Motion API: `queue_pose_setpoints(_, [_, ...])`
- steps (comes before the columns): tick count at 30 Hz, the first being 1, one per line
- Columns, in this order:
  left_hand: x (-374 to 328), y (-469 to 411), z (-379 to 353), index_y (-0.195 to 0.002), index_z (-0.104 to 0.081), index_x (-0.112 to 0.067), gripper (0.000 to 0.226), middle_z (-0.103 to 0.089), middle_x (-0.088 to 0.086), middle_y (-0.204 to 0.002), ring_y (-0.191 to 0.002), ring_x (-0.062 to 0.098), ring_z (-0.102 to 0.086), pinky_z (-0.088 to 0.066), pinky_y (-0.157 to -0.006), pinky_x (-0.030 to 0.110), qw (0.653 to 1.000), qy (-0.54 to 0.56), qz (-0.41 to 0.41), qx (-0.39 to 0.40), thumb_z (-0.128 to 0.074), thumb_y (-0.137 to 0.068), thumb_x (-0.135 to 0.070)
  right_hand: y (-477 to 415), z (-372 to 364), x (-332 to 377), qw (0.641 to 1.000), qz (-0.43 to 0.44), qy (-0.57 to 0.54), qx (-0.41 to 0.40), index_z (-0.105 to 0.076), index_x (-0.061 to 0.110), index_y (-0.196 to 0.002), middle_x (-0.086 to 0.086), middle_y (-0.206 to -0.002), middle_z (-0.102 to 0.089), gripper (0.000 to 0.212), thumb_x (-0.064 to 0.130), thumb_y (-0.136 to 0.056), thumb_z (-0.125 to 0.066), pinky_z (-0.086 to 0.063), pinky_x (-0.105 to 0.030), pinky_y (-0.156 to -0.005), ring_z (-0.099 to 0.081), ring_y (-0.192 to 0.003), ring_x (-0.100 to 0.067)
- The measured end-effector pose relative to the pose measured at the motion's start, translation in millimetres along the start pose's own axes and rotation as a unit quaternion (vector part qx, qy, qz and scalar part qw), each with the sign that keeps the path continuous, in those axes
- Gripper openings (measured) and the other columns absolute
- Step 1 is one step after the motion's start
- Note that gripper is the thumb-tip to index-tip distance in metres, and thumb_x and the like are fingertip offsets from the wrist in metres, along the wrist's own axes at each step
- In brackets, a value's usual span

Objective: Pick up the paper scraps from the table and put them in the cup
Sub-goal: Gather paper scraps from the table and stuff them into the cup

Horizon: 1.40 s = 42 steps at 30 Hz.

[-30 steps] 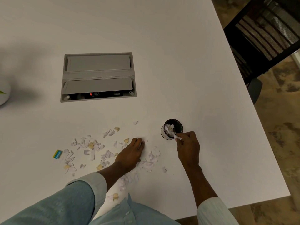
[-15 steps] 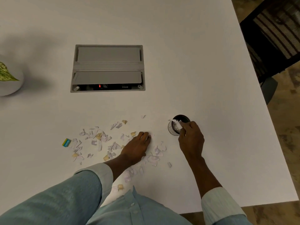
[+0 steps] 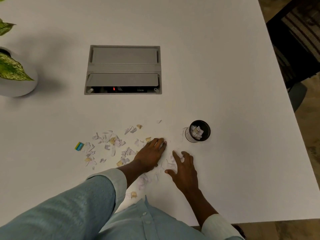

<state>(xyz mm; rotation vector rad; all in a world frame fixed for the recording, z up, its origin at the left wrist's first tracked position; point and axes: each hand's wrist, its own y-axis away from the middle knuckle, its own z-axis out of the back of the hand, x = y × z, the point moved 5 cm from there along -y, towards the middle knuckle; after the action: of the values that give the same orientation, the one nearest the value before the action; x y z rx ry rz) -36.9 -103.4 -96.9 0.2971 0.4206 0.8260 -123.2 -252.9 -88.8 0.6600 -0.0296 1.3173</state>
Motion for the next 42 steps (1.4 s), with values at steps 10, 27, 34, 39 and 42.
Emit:
queue_pose_setpoints(10, [-2, -1, -3, -0.163, -0.009, -0.006, 0.111, -0.011, 0.017, -0.17, -0.156, 0.037, -0.018, -0.026, -0.125, 0.043, 1.0, -0.001, 0.01, -0.001, -0.085, -0.084, -0.026, -5, 0, 4, 0.995, 0.082, 0.02, -0.061, -0.07, 0.009, -0.122, -0.01, -0.119, -0.064, 0.032, 0.019, -0.092, -0.073, -0.059, -0.027, -0.085, -0.063, -0.11, -0.02])
queue_pose_setpoints(27, [-1, -2, 2, -0.161, -0.013, -0.005, 0.111, -0.015, 0.016, -0.166, -0.15, 0.035, -0.025, -0.033, -0.122, 0.042, 1.0, -0.007, -0.001, -0.007, -0.086, -0.081, -0.027, -31, 164, -11, 0.926, 0.007, -0.136, -0.352, -0.076, 0.011, -0.106, -0.005, -0.097, -0.066, 0.023, 0.011, -0.083, -0.081, -0.056, -0.035, -0.069, -0.066, -0.084, -0.022])
queue_pose_setpoints(34, [0, -1, 2, -0.162, -0.014, -0.006, 0.11, -0.016, 0.016, -0.166, -0.149, 0.034, -0.027, -0.034, -0.121, 0.041, 1.0, 0.002, -0.001, -0.01, -0.086, -0.081, -0.027, -64, 161, -9, 0.967, -0.045, -0.04, -0.247, -0.068, 0.016, -0.119, -0.005, -0.111, -0.06, 0.034, 0.017, -0.086, -0.075, -0.051, -0.036, -0.08, -0.059, -0.107, -0.025])
queue_pose_setpoints(39, [2, -1, 1, -0.161, -0.015, -0.006, 0.11, -0.017, 0.016, -0.166, -0.15, 0.034, -0.026, -0.033, -0.122, 0.042, 1.0, 0.008, -0.002, -0.011, -0.086, -0.08, -0.026, -49, 151, 11, 0.955, 0.028, 0.002, -0.294, -0.07, 0.009, -0.105, -0.007, -0.104, -0.064, 0.017, 0.005, -0.089, -0.068, -0.055, -0.035, -0.078, -0.061, -0.101, -0.026])
queue_pose_setpoints(42, [3, -1, 1, -0.161, -0.016, -0.005, 0.109, -0.018, 0.017, -0.166, -0.15, 0.035, -0.027, -0.034, -0.123, 0.043, 1.0, 0.009, 0.0, -0.012, -0.086, -0.08, -0.024, -38, 121, 30, 0.958, 0.12, -0.057, -0.255, -0.072, 0.003, -0.106, -0.003, -0.105, -0.064, 0.021, -0.004, -0.087, -0.067, -0.046, -0.009, -0.093, -0.055, -0.106, 0.001])
